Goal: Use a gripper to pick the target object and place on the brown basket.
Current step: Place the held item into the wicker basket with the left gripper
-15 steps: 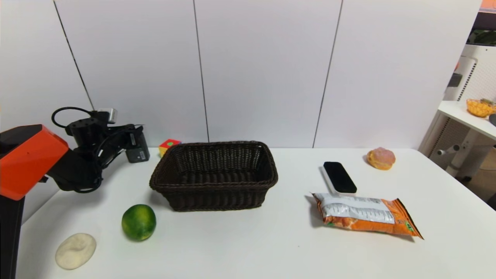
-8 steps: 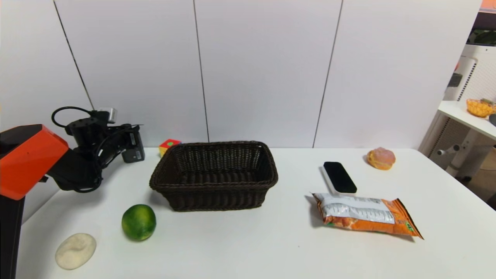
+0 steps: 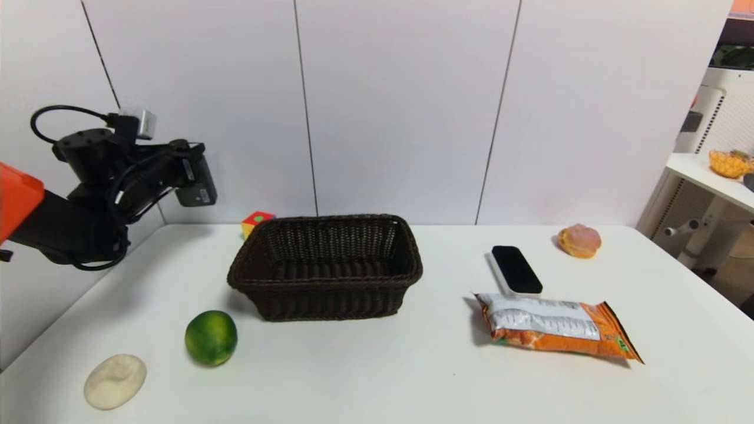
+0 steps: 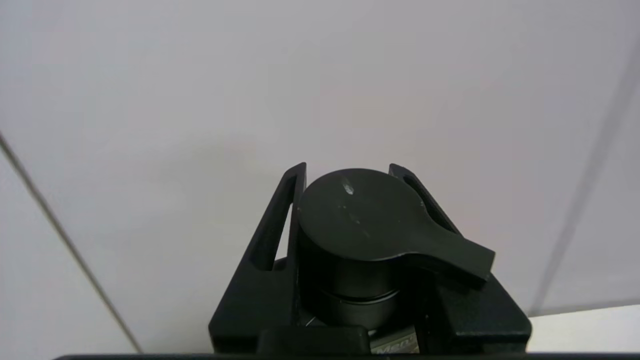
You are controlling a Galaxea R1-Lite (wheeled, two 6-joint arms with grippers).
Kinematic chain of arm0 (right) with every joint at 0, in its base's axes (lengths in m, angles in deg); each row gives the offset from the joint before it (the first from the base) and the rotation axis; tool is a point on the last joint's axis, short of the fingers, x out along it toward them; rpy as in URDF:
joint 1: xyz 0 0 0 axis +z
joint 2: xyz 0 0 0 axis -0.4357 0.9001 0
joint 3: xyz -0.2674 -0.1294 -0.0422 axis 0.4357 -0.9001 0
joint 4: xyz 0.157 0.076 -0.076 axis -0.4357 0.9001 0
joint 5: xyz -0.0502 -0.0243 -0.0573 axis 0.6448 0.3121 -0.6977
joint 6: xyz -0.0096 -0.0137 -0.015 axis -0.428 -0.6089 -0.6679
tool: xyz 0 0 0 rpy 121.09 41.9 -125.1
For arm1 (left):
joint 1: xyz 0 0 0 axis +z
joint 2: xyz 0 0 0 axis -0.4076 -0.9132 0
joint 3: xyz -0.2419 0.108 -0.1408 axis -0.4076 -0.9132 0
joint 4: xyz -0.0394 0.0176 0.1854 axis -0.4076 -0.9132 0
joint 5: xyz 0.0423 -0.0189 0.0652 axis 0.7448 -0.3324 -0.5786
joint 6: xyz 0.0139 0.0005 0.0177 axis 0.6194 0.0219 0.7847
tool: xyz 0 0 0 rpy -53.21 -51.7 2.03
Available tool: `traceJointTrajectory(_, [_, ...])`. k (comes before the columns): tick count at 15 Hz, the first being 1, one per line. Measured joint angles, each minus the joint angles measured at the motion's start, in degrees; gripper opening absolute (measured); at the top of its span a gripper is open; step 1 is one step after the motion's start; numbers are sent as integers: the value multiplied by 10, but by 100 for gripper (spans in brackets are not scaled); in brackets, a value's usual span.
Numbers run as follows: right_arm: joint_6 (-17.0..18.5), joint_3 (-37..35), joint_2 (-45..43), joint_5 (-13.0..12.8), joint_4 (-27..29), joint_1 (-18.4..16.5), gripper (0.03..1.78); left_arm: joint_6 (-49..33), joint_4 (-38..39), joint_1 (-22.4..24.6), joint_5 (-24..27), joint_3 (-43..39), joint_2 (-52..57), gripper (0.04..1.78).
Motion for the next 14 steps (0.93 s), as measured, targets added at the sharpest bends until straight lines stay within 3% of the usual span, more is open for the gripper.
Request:
traceJointTrajectory(3, [0,0,0,0,0,0,169,-12,-49,-79,19,-42,102,59])
traceJointTrajectory(9, [0,0,0,0,0,0,169,-20,-160,-315,39,-100,189,59])
traceJointTrajectory(11, [0,0,0,0,0,0,169,-9,-163,-350,38,-111,174,59])
traceJointTrajectory(14, [0,0,0,0,0,0,169,2,-157,-366,36,-115,135,59])
